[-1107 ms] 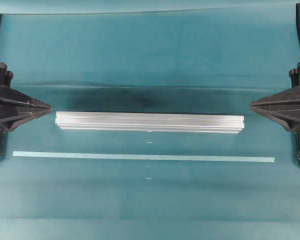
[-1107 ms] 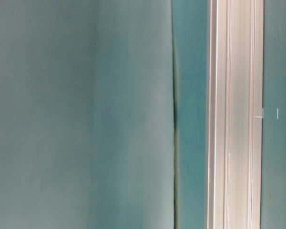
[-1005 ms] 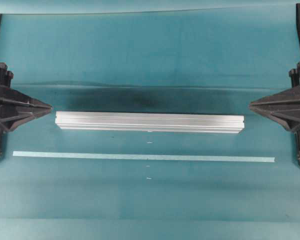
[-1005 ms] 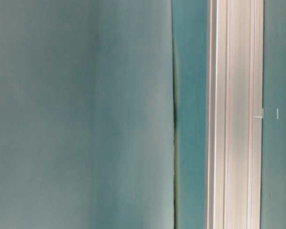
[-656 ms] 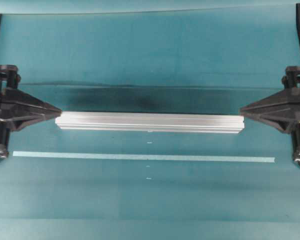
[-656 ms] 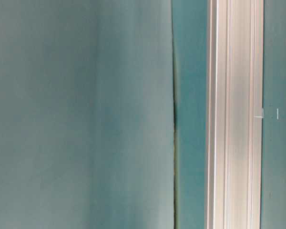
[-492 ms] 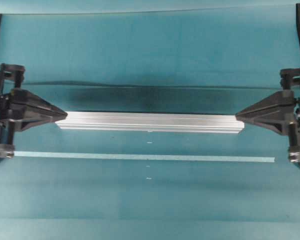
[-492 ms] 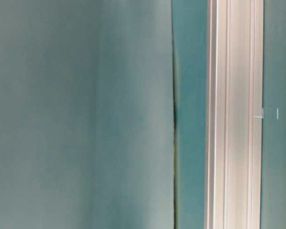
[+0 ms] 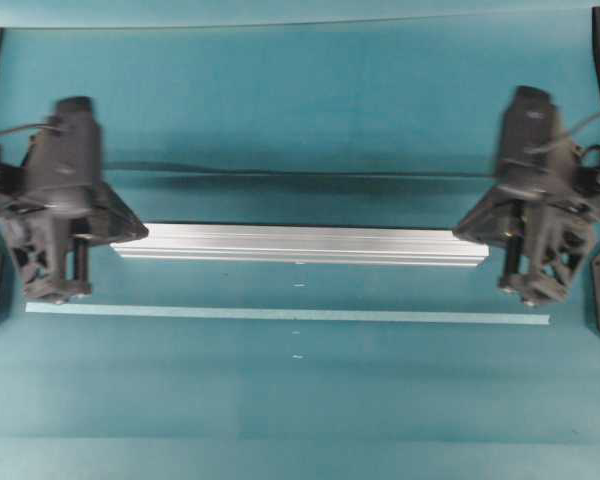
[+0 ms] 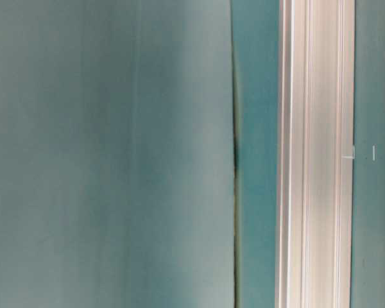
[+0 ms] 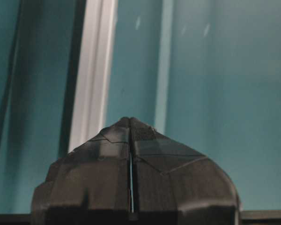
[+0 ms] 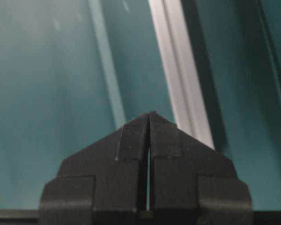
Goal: Lift the metal rail with both hands and move it towards you.
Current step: 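Move both grippers inward over the two ends of the silver rail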
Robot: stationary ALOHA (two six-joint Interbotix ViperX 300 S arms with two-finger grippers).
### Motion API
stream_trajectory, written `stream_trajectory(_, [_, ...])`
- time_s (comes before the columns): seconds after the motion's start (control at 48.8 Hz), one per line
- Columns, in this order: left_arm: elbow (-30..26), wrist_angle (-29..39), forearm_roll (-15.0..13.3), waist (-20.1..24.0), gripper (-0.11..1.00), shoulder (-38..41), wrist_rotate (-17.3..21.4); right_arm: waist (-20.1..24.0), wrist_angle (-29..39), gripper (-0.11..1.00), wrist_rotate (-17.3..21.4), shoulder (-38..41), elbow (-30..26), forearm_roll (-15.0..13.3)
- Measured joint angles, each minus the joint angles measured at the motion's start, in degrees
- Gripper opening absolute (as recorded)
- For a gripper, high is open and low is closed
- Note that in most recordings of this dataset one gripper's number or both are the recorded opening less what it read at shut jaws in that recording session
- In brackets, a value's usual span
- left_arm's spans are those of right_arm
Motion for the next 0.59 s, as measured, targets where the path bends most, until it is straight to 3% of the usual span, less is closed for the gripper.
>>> stream_trajectory(0.164, [-3.0,4.3,0.1,1.5,-0.05,4.5,3.8,-1.3,6.1,0.01,-2.4,5.9,-4.4,-0.8])
stream_trajectory(0.431, [-7.5,8.0,0.2,3.1,-0.06,9.8,9.6,-2.4,13.4,0.0,-10.0,12.4,-9.8,-0.9])
stream_trajectory(0.595, [-8.3,8.0,0.2,3.0,-0.06,11.0,10.1,-2.5,14.1,0.04,-11.5,13.4,-10.4,-0.9])
